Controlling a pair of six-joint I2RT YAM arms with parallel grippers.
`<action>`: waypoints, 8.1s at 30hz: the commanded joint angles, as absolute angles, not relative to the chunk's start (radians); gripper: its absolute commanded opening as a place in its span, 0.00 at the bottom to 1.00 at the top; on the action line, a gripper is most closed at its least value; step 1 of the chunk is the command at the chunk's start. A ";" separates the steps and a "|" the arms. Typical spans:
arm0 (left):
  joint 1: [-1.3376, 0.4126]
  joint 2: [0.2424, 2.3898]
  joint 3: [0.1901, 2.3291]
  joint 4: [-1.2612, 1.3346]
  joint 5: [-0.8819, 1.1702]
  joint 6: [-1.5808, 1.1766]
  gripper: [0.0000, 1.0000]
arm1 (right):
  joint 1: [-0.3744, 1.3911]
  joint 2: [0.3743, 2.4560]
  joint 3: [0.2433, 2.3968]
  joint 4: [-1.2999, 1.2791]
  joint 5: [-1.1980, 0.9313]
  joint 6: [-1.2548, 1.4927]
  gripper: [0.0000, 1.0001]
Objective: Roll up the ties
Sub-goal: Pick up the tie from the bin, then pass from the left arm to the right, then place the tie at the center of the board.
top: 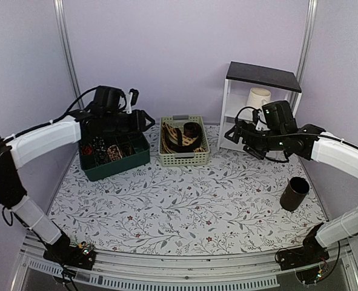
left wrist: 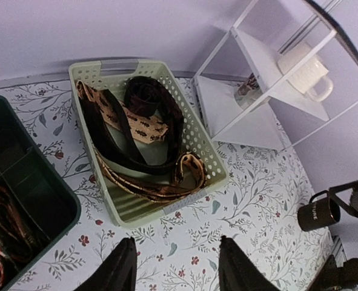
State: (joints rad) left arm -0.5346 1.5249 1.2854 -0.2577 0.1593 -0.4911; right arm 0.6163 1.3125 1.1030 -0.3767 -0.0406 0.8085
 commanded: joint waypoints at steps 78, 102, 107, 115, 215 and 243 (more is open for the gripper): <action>-0.581 1.091 1.359 -0.291 0.450 -0.541 0.00 | 0.990 1.463 1.202 0.181 -0.225 0.366 0.89; -0.580 0.919 1.416 -0.406 0.462 -0.614 0.00 | 1.076 1.938 1.518 0.517 -0.451 0.263 0.23; -0.578 0.902 1.397 -0.480 0.328 -0.572 0.00 | 1.075 1.764 1.366 0.498 -0.362 0.273 0.00; -0.578 1.002 1.293 -0.319 0.427 -0.609 0.00 | 1.076 1.506 1.164 0.455 -0.458 0.512 0.00; -0.997 1.602 0.700 0.147 -0.223 -0.387 0.32 | 0.578 1.487 1.110 -0.600 0.103 0.561 0.54; -0.940 1.577 0.735 -0.059 -0.227 -0.400 0.70 | 0.521 1.788 1.140 -0.624 0.207 0.387 0.64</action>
State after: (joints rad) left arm -0.9485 1.6028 0.7013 0.0238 -0.1848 -0.3916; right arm 0.5270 1.7504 1.1233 -0.6350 0.1787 0.3943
